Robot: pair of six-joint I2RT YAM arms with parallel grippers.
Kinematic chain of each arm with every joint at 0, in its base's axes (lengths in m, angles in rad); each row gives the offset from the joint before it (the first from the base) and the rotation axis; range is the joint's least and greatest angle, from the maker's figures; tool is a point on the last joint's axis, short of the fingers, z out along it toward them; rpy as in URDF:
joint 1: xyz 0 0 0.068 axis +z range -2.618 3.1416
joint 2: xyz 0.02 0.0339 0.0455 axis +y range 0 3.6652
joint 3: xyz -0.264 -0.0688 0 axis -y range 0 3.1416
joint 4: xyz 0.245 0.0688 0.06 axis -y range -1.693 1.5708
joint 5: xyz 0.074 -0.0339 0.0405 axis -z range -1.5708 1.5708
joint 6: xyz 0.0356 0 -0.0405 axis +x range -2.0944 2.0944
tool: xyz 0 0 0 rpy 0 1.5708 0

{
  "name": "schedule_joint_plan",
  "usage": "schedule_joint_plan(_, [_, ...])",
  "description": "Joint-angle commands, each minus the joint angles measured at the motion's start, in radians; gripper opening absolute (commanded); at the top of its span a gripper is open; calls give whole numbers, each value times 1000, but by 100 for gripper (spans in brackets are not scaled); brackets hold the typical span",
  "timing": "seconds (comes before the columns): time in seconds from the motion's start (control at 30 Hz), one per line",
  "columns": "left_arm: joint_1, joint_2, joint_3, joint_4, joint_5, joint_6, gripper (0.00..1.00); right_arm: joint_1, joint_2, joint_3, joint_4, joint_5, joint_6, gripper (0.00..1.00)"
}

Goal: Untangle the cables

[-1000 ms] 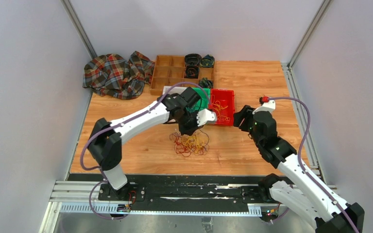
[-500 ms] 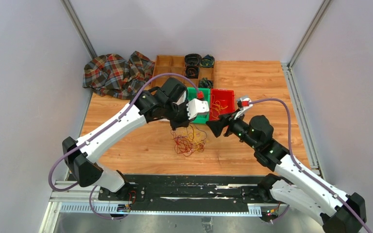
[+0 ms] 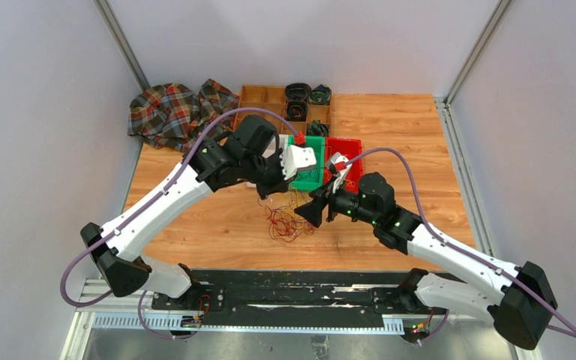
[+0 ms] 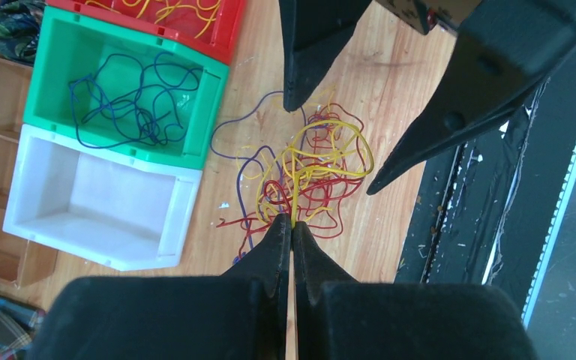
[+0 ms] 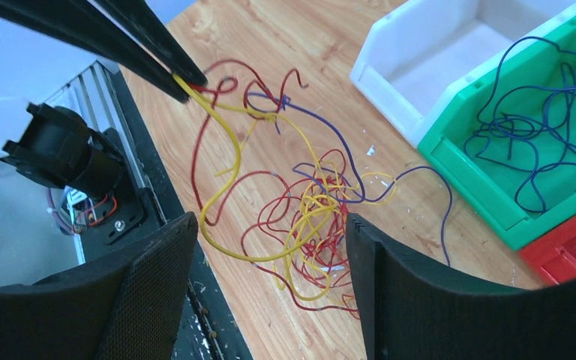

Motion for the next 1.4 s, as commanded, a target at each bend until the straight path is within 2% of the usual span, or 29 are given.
schedule_joint_plan(0.0, [2, -30, 52, -25, -1, 3, 0, 34, 29, 37, -1, -18, -45, 71])
schedule_joint_plan(0.07, [2, -37, 58, -31, -1, 7, 1, 37, 37, 43, -14, 3, -50, 67])
schedule_joint_plan(0.13, [2, -47, 52, -33, 1, 9, 0, 37, 43, 56, -34, 26, -53, 56])
schedule_joint_plan(0.23, [2, -58, 35, -35, 8, 10, 1, 39, 35, 68, -47, 72, -57, 31])
schedule_joint_plan(0.37, [2, -67, -1, -43, 3, 24, 1, 39, -24, 55, -46, 148, -51, 2])
schedule_joint_plan(0.43, [2, -69, -16, -43, -1, 31, 0, 41, -58, 45, -45, 185, -47, 1])
schedule_joint_plan(0.63, [2, -70, -54, -41, 3, 34, 0, 40, -134, 23, -39, 231, -39, 1])
schedule_joint_plan(0.87, [2, -70, -36, -41, 17, 26, 1, 40, -135, 21, -47, 206, -51, 2])
schedule_joint_plan(1.03, [2, -75, -14, -42, 3, 55, 1, 40, -126, 11, -70, 99, -117, 31])
schedule_joint_plan(1.13, [2, -84, -23, -42, 10, 64, 0, 40, -143, -64, 52, -54, -179, 45])
schedule_joint_plan(1.2, [2, -88, -27, -42, 17, 65, 0, 45, -162, -119, 145, -97, -232, 53])
schedule_joint_plan(1.23, [2, -89, -27, -44, 19, 65, 1, 47, -172, -135, 167, -104, -264, 61])
schedule_joint_plan(1.27, [2, -90, -25, -47, 21, 69, 1, 50, -179, -142, 170, -109, -298, 65])
schedule_joint_plan(1.37, [2, -90, -15, -63, 28, 79, 1, 53, -167, -120, 114, -121, -404, 66])
